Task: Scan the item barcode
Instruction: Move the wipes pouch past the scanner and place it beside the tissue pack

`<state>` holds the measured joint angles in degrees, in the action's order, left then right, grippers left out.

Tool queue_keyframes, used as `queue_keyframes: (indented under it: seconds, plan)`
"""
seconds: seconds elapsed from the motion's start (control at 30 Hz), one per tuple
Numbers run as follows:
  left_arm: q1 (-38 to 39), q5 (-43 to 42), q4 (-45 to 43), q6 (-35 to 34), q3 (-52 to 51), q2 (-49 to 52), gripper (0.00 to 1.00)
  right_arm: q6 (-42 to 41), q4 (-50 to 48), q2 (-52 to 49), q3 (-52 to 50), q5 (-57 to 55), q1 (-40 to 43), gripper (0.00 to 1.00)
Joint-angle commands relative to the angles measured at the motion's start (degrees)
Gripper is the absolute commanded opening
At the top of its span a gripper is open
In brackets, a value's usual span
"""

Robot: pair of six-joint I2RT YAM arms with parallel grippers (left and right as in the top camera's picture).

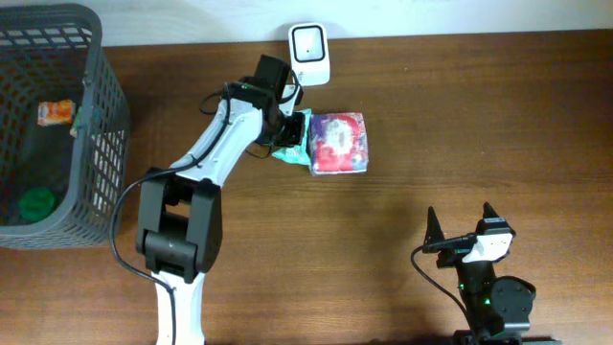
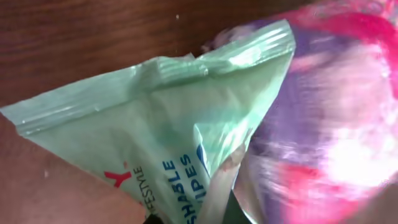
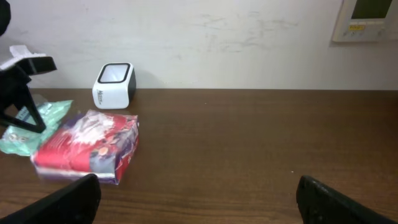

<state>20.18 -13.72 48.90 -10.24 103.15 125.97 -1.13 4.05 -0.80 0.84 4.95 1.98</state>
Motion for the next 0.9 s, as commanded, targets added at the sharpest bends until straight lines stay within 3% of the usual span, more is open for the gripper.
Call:
queue_keyframes:
  seconds: [0.0,0.07,0.2,0.23,0.27,0.3,0.5,0.73,0.8,0.87]
  plan:
    - [-0.2,5.2,4.7,-5.2,1.7,-1.4,0.00,-0.2,0.0,0.4,-0.5,-0.3,-0.5,0.99]
    - [-0.2,8.8,7.1,-9.0,1.7,-1.4,0.07,-0.2,0.0,0.4,-0.5,-0.3,-0.5,0.99]
    - [-0.2,8.8,7.9,-9.0,1.7,-1.3,0.16,-0.2,0.0,0.4,-0.5,-0.3,-0.5,0.99]
    - [-0.2,8.9,8.0,-9.0,1.7,-1.3,0.29,-0.2,0.0,0.4,-0.5,-0.3,-0.5,0.99]
    - [-0.1,8.8,8.2,-9.0,1.7,-1.3,0.55,-0.2,0.0,0.4,-0.5,-0.3,-0.5,0.99]
    - [-0.2,8.8,8.3,-9.0,1.7,-1.3,0.60,-0.3,0.0,0.4,-0.5,-0.3,-0.5,0.99]
    - [-1.1,8.9,10.5,-9.0,5.4,-2.3,0.71,-0.2,0.0,0.4,-0.5,-0.3,-0.5,0.99]
    - [-8.8,15.2,23.3,-7.5,33.4,-8.0,0.82,-0.2,0.0,0.4,-0.5,-0.3,-0.5,0.99]
    - [-12.2,18.5,25.0,-7.5,40.3,-9.6,0.96,-0.2,0.0,0.4,-0.5,-0.3,-0.5,0.99]
    - [-17.4,21.8,25.6,-7.5,46.2,-11.5,0.99,-0.2,0.0,0.4,-0.5,-0.3,-0.5,0.99]
